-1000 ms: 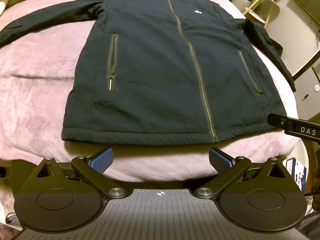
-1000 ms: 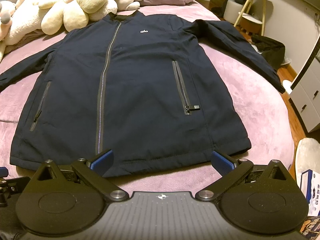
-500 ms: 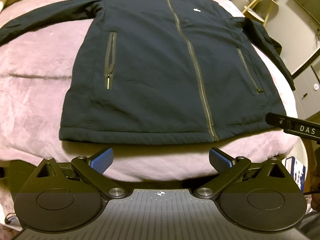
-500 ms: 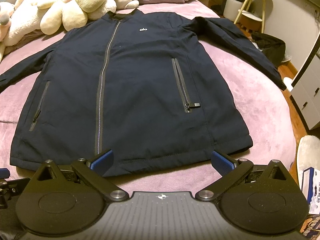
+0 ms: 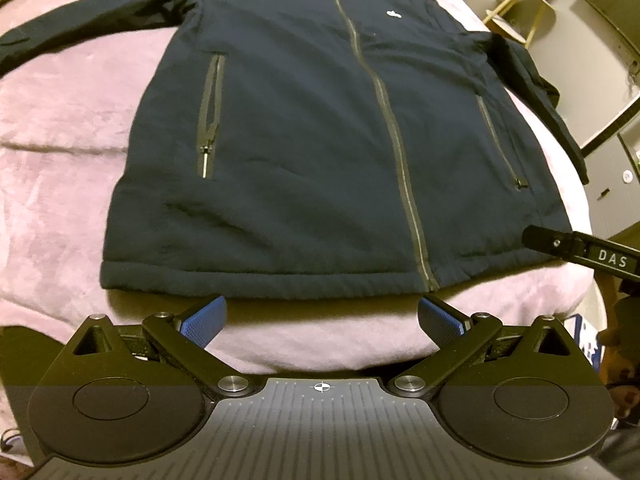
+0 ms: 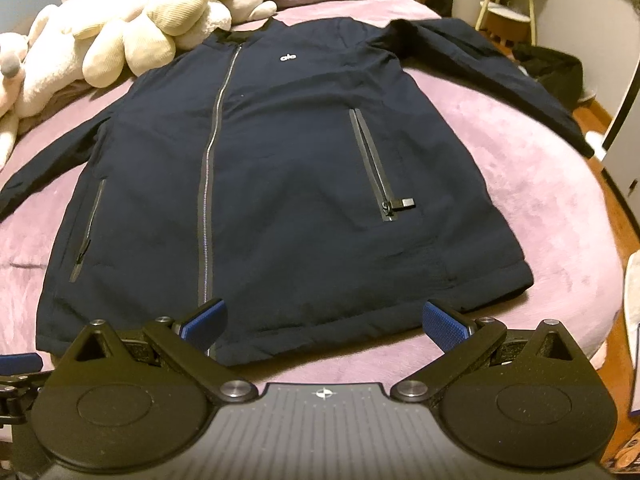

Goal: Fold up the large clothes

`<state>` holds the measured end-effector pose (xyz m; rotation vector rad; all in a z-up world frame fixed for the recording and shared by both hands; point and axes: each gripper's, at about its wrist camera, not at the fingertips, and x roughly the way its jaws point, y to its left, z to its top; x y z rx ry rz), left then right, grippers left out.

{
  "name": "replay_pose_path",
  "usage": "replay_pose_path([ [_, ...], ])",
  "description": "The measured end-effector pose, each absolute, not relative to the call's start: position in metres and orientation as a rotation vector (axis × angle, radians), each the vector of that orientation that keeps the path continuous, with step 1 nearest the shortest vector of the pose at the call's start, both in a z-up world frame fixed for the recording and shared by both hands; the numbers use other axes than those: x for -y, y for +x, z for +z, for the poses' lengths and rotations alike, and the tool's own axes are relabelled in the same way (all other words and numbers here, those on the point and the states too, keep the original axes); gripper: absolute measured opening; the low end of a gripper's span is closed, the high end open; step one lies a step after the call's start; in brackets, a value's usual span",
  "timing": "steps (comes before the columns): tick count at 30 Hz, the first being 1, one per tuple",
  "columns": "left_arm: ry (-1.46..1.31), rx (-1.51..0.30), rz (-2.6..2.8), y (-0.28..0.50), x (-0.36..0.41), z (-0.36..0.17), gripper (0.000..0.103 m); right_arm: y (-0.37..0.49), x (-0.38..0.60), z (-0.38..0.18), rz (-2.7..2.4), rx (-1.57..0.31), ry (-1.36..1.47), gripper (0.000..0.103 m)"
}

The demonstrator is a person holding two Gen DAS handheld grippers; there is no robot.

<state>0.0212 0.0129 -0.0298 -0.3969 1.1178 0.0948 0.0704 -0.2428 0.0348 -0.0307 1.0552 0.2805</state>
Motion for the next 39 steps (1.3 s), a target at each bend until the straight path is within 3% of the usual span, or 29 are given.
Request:
replay_pose_path([
  [8,-0.364,-1.048,0.079,0.05,-0.02,-0.032,0.103,0.098,0.261,0.015,0.331,-1.064,0.102,0.103],
  [12,-0.339,-0.882,0.089,0.078,-0.034,-0.025,0.103,0.138,0.304,0.017,0.3,-0.899,0.362,0.103],
  [18,-0.36,-0.902,0.217,0.147,-0.06,-0.035,0.103,0.241,0.4,-0.005,0.106,-0.686,0.841,0.102],
  [22,-0.35,-0.906,0.26,0.18,-0.071,-0.048,0.103,0.303,0.455,-0.044,-0.077,-0.637,1.107,0.071],
  [24,-0.35,-0.906,0.275,0.19,-0.075,-0.053,0.103,0.321,0.473,-0.069,-0.172,-0.638,1.233,0.064],
  [26,-0.365,-0.911,0.282,0.197,-0.079,-0.057,0.103,0.333,0.484,-0.094,-0.221,-0.623,1.354,0.038],
  [29,-0.384,-0.939,0.276,0.204,-0.084,-0.062,0.103,0.343,0.494,-0.113,-0.264,-0.583,1.413,0.018],
  [34,-0.376,-0.953,0.271,0.196,-0.099,-0.059,0.103,0.359,0.499,-0.1,-0.344,-0.572,1.292,0.013],
  [39,-0.399,-0.895,0.289,0.18,-0.125,-0.041,0.103,0.379,0.461,0.003,-0.423,-0.471,0.702,0.01],
])
